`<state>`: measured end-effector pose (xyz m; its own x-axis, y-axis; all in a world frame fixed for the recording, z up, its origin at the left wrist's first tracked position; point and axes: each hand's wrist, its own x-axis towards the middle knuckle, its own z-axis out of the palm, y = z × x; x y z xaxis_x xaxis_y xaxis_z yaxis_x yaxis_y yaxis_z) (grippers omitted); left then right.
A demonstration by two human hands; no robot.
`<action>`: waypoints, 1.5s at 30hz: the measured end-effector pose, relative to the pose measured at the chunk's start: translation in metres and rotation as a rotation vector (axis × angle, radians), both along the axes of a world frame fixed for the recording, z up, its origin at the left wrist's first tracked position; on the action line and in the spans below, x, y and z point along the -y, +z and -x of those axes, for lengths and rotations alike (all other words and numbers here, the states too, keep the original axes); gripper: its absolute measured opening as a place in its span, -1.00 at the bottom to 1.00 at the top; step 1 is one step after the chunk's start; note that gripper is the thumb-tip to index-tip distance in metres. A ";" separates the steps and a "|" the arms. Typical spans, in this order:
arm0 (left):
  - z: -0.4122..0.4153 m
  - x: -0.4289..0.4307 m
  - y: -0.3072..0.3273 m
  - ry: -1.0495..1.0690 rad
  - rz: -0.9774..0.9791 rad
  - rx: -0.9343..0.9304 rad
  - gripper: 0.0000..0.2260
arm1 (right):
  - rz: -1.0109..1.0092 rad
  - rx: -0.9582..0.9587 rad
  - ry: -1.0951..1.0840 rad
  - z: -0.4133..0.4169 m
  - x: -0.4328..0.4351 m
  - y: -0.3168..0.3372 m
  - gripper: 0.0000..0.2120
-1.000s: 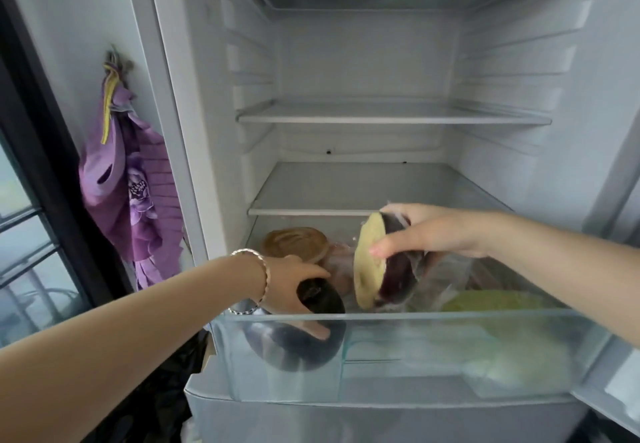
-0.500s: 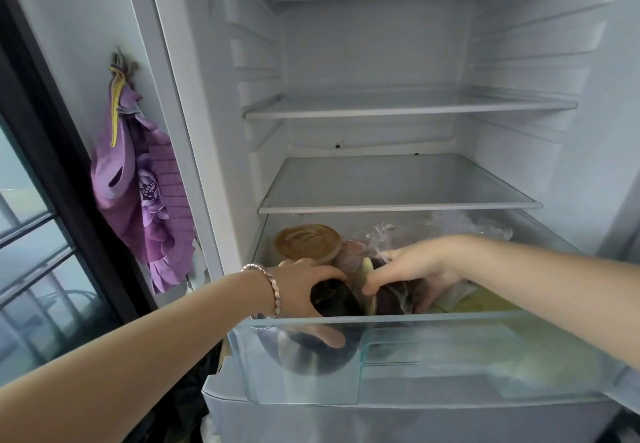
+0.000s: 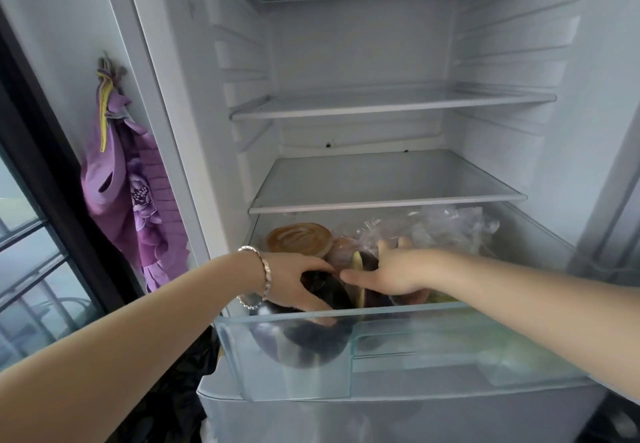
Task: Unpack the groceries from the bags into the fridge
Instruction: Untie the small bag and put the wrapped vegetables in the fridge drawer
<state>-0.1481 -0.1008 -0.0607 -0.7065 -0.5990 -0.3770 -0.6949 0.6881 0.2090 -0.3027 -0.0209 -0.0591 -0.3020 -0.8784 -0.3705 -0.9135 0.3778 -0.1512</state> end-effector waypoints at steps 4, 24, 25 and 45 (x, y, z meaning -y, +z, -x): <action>-0.004 -0.025 0.026 -0.003 -0.010 -0.259 -0.59 | 0.284 -0.024 0.241 -0.009 -0.043 0.027 -0.22; 0.010 -0.027 -0.017 -0.054 0.769 -0.275 -0.22 | 1.017 -0.433 0.850 0.065 -0.017 -0.010 -0.63; 0.012 -0.019 -0.019 0.003 0.742 -0.240 -0.18 | 1.046 -0.450 0.814 0.068 -0.010 -0.013 -0.62; 0.077 0.052 -0.043 0.378 0.849 -0.204 -0.14 | 0.813 -0.544 -0.086 0.077 0.080 -0.034 -0.17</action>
